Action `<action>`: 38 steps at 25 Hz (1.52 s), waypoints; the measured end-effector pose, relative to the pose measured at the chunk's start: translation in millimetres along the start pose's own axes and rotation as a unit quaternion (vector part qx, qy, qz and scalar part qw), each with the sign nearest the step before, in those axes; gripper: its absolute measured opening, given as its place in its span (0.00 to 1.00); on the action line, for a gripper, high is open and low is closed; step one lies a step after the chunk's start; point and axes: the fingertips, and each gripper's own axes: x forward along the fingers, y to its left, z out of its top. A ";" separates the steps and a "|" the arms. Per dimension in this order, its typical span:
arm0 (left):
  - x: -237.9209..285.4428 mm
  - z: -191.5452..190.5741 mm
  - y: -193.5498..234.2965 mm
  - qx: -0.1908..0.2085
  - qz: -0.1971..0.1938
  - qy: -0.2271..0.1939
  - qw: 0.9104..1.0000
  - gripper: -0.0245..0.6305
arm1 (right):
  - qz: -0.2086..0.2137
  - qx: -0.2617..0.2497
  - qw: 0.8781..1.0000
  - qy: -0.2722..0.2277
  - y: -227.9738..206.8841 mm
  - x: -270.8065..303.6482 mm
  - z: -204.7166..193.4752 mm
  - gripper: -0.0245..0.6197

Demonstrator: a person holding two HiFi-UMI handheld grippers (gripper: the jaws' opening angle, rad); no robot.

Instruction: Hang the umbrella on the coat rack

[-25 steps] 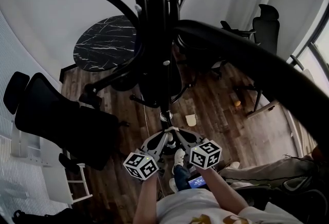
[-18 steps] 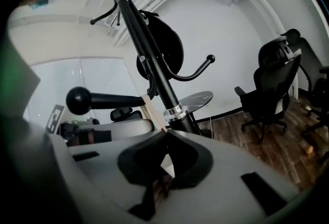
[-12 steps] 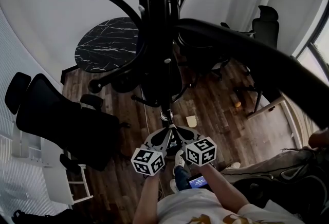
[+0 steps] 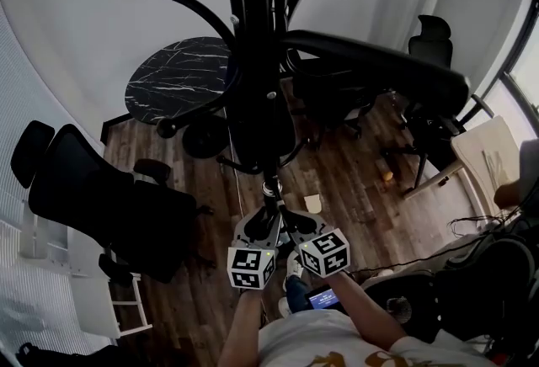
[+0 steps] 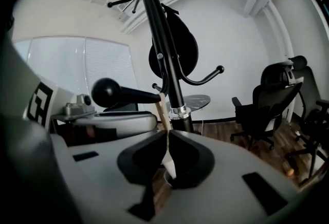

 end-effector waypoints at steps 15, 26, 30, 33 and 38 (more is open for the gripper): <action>-54.0 10.3 -25.7 -0.001 0.003 -0.023 1.000 0.07 | -0.025 -0.011 0.998 -0.057 15.7 -75.9 8.0 0.06; -110.0 17.6 -42.7 -0.027 0.039 -0.035 0.998 0.07 | -0.021 -0.003 0.995 -0.095 20.9 -116.8 31.6 0.06; -122.7 20.4 -60.9 -0.015 0.067 -0.035 0.997 0.07 | 0.010 0.006 0.996 -0.092 32.0 -138.4 24.1 0.06; -135.1 21.3 -80.9 -0.020 0.080 -0.053 0.995 0.07 | 0.025 0.001 0.996 -0.087 38.2 -162.9 10.2 0.06; -157.7 21.3 -125.4 -0.056 0.065 -0.082 0.993 0.07 | 0.054 -0.005 0.993 -0.103 55.0 -207.1 2.0 0.06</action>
